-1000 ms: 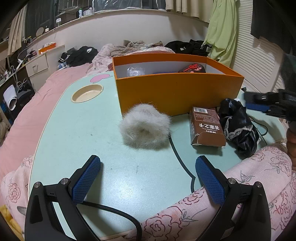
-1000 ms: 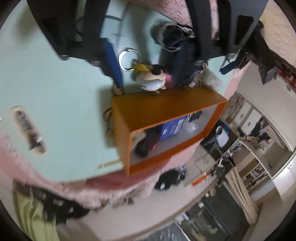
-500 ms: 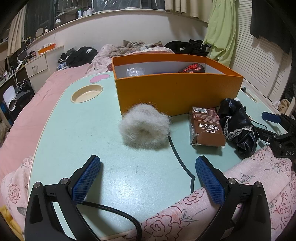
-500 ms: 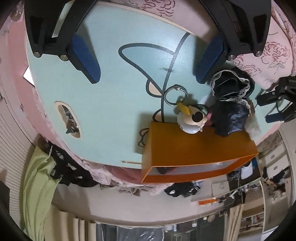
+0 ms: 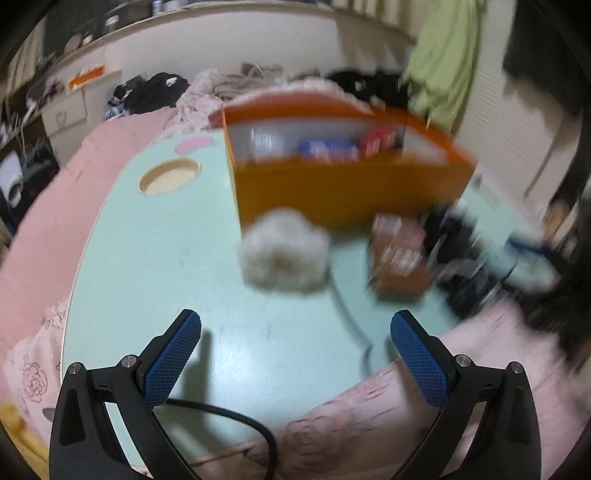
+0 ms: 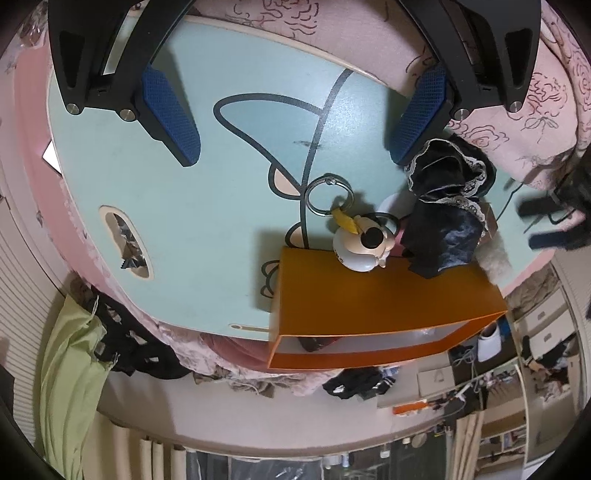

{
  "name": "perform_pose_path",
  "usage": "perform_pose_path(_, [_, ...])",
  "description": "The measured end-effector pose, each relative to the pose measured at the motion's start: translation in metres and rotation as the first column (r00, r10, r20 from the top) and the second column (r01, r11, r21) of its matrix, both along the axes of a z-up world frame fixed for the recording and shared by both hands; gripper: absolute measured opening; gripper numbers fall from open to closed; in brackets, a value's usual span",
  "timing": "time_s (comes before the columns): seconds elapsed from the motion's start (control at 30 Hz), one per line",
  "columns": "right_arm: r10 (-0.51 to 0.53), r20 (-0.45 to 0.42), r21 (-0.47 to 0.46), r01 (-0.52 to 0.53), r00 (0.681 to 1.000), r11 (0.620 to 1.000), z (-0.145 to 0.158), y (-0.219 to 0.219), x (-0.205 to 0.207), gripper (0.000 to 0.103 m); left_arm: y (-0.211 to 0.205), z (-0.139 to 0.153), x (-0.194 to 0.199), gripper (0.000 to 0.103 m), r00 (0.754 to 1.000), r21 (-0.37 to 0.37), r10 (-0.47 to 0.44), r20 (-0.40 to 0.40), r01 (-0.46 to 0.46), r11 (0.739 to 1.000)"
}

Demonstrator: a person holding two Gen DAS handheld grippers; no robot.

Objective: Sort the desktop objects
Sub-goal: 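Reach into the box and grasp the blue Durex tin with the left gripper, then lift the blue tin out and place it on the table, left gripper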

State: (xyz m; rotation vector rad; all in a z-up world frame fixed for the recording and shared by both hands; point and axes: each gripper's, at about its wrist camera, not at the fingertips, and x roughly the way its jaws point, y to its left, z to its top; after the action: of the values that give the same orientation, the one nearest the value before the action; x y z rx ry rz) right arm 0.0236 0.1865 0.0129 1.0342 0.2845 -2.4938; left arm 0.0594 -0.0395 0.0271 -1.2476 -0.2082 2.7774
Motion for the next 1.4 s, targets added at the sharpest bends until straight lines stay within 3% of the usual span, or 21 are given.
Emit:
perform_pose_path(0.1, [0.012, 0.000, -0.005, -0.012, 1.000, 1.000, -0.001, -0.001, 0.001, 0.103, 0.004, 0.042, -0.018, 0.102, 0.999, 0.079, -0.019, -0.050, 0.023, 0.997])
perform_pose_path(0.27, [0.015, -0.006, -0.014, -0.015, 1.000, 1.000, -0.002, 0.002, 0.002, 0.103, 0.022, 0.079, -0.097, 0.102, 1.000, 0.056, -0.007, 0.017, 0.006, 0.998])
perform_pose_path(0.33, [0.016, -0.008, -0.016, -0.016, 1.000, 1.000, -0.002, 0.003, 0.003, 0.103, 0.032, 0.075, -0.130, 0.102, 0.997, 0.029, -0.014, 0.079, 0.011, 1.000])
perform_pose_path(0.47, [0.017, -0.010, -0.019, -0.017, 1.000, 1.000, -0.002, 0.003, 0.004, 0.103, 0.048, 0.037, -0.186, 0.083, 0.970, -0.032, 0.015, 0.244, -0.007, 0.999])
perform_pose_path(0.6, [0.017, -0.010, -0.019, -0.017, 1.000, 1.000, -0.002, 0.003, 0.005, 0.103, 0.059, 0.007, -0.207, 0.082, 0.946, -0.074, 0.029, 0.324, -0.005, 0.997])
perform_pose_path(0.63, [0.017, -0.010, -0.018, -0.018, 1.000, 1.000, -0.002, 0.003, 0.005, 0.103, 0.061, 0.001, -0.210, 0.074, 0.941, -0.092, 0.033, 0.338, -0.002, 0.996])
perform_pose_path(0.7, [0.017, -0.010, -0.020, -0.017, 1.000, 1.000, -0.002, 0.004, 0.005, 0.103, 0.066, -0.005, -0.214, 0.071, 0.930, -0.102, 0.021, 0.366, 0.018, 0.995])
perform_pose_path(0.83, [0.018, -0.012, -0.020, -0.018, 1.000, 1.000, -0.001, 0.003, 0.006, 0.103, 0.069, -0.007, -0.216, 0.068, 0.922, -0.129, -0.012, 0.386, 0.066, 0.989])
perform_pose_path(0.9, [0.018, -0.012, -0.019, -0.018, 1.000, 1.000, -0.001, 0.003, 0.005, 0.103, 0.065, -0.003, -0.214, 0.067, 0.930, -0.077, -0.033, 0.366, 0.065, 0.995])
perform_pose_path(1.07, [0.019, -0.013, -0.020, -0.020, 1.000, 1.000, -0.001, 0.001, 0.006, 0.103, 0.049, 0.053, -0.174, 0.067, 0.984, 0.063, -0.093, 0.151, 0.084, 0.994])
perform_pose_path(1.2, [0.019, -0.014, -0.020, -0.019, 1.000, 1.000, -0.001, 0.002, 0.006, 0.103, 0.041, 0.094, -0.120, 0.067, 0.990, 0.115, -0.135, 0.028, 0.131, 0.985])
perform_pose_path(1.27, [0.019, -0.014, -0.020, -0.019, 1.000, 1.000, -0.002, 0.002, 0.006, 0.103, 0.034, 0.095, -0.091, 0.067, 0.990, 0.103, -0.142, 0.017, 0.139, 0.985])
perform_pose_path(1.4, [0.018, -0.014, -0.020, -0.019, 1.000, 1.000, -0.001, 0.002, 0.007, 0.103, 0.023, 0.059, -0.050, 0.068, 0.990, 0.052, -0.107, 0.087, 0.103, 0.993])
